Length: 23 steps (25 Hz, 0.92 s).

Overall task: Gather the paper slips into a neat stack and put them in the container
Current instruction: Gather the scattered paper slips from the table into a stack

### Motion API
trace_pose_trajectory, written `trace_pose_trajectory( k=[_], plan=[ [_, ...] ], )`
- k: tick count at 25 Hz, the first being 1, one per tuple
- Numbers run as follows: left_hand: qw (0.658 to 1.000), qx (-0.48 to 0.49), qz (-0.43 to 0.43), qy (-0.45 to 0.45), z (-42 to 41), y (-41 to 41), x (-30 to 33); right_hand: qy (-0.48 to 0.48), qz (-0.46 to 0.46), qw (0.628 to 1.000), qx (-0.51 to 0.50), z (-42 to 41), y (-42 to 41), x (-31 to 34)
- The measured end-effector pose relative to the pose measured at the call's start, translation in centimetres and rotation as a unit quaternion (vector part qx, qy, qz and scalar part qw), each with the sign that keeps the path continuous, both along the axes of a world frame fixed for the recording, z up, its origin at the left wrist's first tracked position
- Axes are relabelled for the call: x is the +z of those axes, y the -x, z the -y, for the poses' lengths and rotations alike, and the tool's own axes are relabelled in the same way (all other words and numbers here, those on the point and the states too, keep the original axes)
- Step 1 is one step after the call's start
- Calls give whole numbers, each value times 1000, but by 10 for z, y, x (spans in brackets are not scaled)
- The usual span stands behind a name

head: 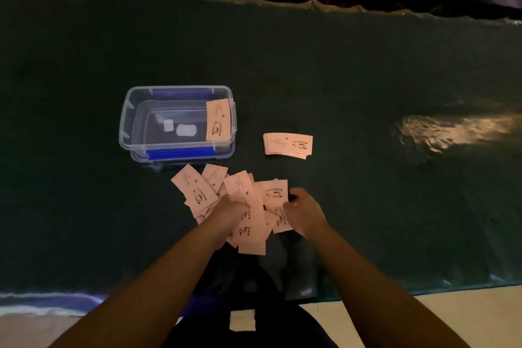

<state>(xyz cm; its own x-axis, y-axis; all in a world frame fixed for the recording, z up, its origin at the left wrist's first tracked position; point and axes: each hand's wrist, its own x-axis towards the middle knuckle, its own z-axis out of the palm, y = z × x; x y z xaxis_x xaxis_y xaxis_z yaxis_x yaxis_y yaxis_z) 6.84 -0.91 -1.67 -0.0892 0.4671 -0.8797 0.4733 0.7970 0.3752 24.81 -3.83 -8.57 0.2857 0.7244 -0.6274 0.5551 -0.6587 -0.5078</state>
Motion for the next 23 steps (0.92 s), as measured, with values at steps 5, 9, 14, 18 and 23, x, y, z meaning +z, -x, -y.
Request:
trace_pose_trajectory(
  k=[5, 9, 14, 18, 23],
  plan=[
    [1000, -3, -1, 3, 2, 9, -5, 15, 9, 993, 114, -46, -5, 10],
    [1000, -26, -7, -4, 2, 6, -3, 51, 139, 941, 305, -60, -7, 14],
    [998, -56, -26, -13, -2, 1, 1, 13, 252, 912, 325, -42, 4, 6],
    [998, -57, -36, -9, -3, -2, 1, -5, 246, 914, 323, -24, 6, 2],
    [998, -48, -24, -15, 0, -2, -2, 57, 272, 919, 280, 4, 1, 7]
  ],
)
